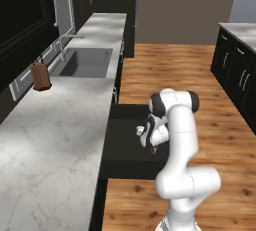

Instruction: Organize the utensils by type. Pick up the wooden spoons from the counter and place them in the open cabinet. Then pick up the metallic utensils from the counter and place them in the open drawer.

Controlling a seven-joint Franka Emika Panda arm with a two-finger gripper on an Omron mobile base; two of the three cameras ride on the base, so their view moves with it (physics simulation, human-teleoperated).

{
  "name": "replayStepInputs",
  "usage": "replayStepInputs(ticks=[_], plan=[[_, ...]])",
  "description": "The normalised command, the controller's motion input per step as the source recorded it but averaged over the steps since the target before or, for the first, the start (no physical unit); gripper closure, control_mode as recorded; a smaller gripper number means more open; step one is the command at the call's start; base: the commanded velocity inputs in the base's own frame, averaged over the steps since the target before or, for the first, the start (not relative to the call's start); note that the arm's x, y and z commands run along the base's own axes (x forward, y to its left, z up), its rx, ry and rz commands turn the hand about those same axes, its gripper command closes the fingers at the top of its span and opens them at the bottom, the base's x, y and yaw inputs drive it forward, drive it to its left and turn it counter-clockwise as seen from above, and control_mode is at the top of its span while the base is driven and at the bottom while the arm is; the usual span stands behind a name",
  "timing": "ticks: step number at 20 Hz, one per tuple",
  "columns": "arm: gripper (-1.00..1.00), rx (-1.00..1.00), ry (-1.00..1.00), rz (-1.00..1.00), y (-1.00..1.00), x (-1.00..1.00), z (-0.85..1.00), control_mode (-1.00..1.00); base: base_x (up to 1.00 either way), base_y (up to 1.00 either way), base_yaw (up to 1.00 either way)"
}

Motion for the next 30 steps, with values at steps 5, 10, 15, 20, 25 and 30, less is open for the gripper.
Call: replayStepInputs(ticks=[5, 10, 15, 20, 25, 30], plan=[[-1.0, 0.14, -0.15, 0.0, 0.04, 0.02, 0.99, -1.0, 0.0, 0.0, 0.0], [-1.0, 0.01, 0.07, 0.02, 0.13, -0.07, 1.0, -1.0, 0.0, 0.0, 0.0], [-1.0, 0.0, 0.11, 0.0, 0.0, -0.14, 1.0, -1.0, 0.0, 0.0, 0.0], [-1.0, 0.01, 0.05, 0.0, 0.0, -0.01, 1.0, -1.0, 0.0, 0.0, 0.0], [-1.0, 0.06, 0.0, 0.0, -0.15, -0.26, 1.0, -1.0, 0.0, 0.0, 0.0], [-1.0, 0.05, 0.0, 0.0, -0.13, -0.44, 1.0, -1.0, 0.0, 0.0, 0.0]])
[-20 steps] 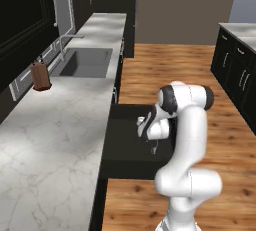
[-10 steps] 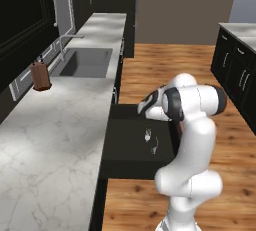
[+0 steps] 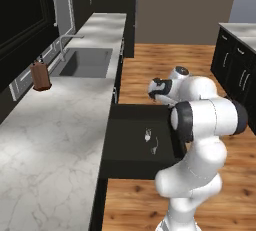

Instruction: Organize the utensils by type. Pick up the wooden spoons from the counter and place them in the open cabinet. Then pick up the metallic utensils from the counter and place them in the open drawer.

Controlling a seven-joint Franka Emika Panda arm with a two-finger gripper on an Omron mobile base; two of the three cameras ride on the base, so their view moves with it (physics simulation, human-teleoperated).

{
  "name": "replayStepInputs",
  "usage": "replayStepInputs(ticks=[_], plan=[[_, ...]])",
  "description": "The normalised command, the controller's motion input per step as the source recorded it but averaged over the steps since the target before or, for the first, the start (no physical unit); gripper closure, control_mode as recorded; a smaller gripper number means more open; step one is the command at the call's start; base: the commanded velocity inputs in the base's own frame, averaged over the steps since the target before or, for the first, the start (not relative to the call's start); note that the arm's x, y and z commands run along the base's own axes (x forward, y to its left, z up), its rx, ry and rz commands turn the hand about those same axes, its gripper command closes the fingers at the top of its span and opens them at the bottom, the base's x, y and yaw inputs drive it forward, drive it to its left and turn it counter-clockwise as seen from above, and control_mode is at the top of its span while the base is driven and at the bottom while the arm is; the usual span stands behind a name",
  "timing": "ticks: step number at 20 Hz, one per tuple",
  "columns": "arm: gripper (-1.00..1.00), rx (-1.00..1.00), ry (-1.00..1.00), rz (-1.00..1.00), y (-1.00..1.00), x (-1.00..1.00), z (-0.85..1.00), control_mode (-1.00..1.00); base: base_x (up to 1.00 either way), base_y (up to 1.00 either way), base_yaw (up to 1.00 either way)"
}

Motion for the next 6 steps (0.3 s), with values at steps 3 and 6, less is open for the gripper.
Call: replayStepInputs(ticks=[3, 6], plan=[[-1.0, 0.01, 0.0, 0.0, -0.05, -0.81, 1.0, -1.0, 0.0, 0.0, 0.0], [-1.0, 0.0, -0.01, 0.0, 0.0, -0.99, 1.0, -1.0, 0.0, 0.0, 0.0]])
